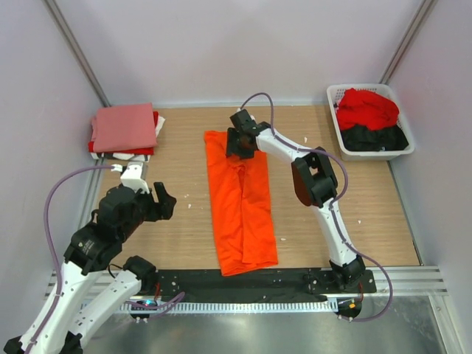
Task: Fold and stack the t-shirts
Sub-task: Fold the tshirt
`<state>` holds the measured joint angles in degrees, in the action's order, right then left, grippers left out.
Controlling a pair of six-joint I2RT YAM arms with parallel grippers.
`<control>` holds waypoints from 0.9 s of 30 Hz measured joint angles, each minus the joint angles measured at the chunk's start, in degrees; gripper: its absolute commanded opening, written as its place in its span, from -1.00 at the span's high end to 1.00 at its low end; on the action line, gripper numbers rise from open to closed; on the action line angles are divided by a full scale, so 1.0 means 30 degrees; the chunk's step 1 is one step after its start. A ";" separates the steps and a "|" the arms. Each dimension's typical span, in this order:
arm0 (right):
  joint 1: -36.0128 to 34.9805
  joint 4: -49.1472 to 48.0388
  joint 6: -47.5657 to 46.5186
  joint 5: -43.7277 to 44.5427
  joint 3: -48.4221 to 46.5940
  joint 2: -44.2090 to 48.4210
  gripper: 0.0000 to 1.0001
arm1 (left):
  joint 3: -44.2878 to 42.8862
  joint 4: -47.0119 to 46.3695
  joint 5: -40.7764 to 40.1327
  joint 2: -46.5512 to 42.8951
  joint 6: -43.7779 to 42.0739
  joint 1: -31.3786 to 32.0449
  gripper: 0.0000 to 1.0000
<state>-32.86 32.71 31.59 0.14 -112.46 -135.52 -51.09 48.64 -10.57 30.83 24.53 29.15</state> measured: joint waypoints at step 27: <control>0.1632 -0.0663 0.1770 -0.0124 -0.6645 -0.3723 -0.92 | 0.0168 -0.0379 -0.0138 0.0226 -0.0007 -0.0401 -0.51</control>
<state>-27.97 30.72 36.91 -0.23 -132.40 -146.69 -50.59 47.51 -10.98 31.51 24.51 27.94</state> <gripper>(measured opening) 0.956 0.751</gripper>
